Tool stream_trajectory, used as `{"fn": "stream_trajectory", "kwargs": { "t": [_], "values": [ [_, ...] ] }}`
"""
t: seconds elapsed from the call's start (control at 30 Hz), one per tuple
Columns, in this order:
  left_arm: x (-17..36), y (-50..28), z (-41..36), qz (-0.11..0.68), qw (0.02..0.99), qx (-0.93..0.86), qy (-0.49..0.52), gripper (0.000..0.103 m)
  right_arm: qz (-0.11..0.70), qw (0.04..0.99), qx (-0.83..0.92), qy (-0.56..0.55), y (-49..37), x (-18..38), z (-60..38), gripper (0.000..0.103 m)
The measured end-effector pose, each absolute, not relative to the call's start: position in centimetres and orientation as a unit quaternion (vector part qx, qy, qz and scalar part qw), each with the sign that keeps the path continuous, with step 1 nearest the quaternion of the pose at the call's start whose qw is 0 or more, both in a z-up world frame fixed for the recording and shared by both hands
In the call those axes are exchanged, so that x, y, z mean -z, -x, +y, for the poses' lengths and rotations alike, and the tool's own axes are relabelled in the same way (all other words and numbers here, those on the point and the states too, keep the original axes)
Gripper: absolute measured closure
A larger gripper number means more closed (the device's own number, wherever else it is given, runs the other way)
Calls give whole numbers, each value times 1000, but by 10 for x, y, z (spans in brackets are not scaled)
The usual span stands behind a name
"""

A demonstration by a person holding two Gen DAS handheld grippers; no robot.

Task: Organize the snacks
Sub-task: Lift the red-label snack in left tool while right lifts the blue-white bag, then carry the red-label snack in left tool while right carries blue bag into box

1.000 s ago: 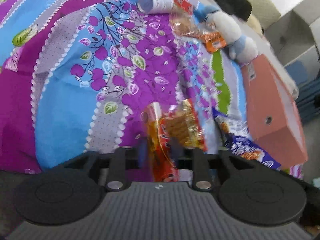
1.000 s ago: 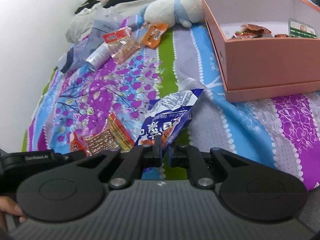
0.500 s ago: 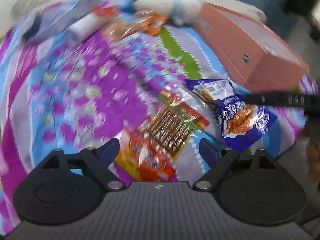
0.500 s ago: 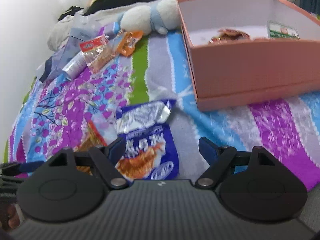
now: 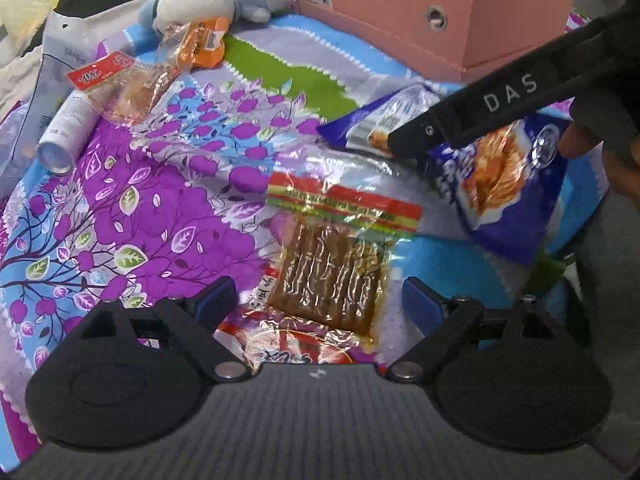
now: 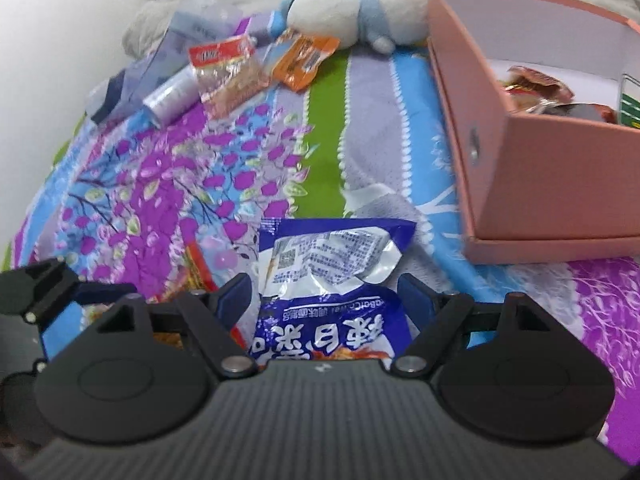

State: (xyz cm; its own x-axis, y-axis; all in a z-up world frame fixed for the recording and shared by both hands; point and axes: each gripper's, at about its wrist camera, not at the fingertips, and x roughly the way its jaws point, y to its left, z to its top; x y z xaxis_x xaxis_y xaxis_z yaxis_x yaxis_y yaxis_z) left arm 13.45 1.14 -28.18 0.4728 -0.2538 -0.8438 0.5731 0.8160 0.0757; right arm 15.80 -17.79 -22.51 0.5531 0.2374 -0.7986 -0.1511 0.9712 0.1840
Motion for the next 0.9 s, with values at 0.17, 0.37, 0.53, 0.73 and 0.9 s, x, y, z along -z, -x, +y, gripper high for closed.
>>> {"fn": "stream_trajectory", "kwargs": {
  "t": [0.17,0.37,0.53,0.73,0.9],
  "values": [
    [289,-142,18,460,837,256,-154,10,478,870,-114,-34,-161,240,-175,22],
    [293,-137,11,455,843,237,-160,12,476,871,-121,-20,-157,243,-174,29],
    [288,-132,11,456,846,230,-154,26,481,868,-123,-29,-153,235,-176,42],
    [279,-124,14,452,857,208,-132,39,474,872,-121,-23,-140,226,-179,45],
    [267,-117,22,454,868,186,-80,40,465,877,-118,-29,-128,220,-184,45]
  ]
}}
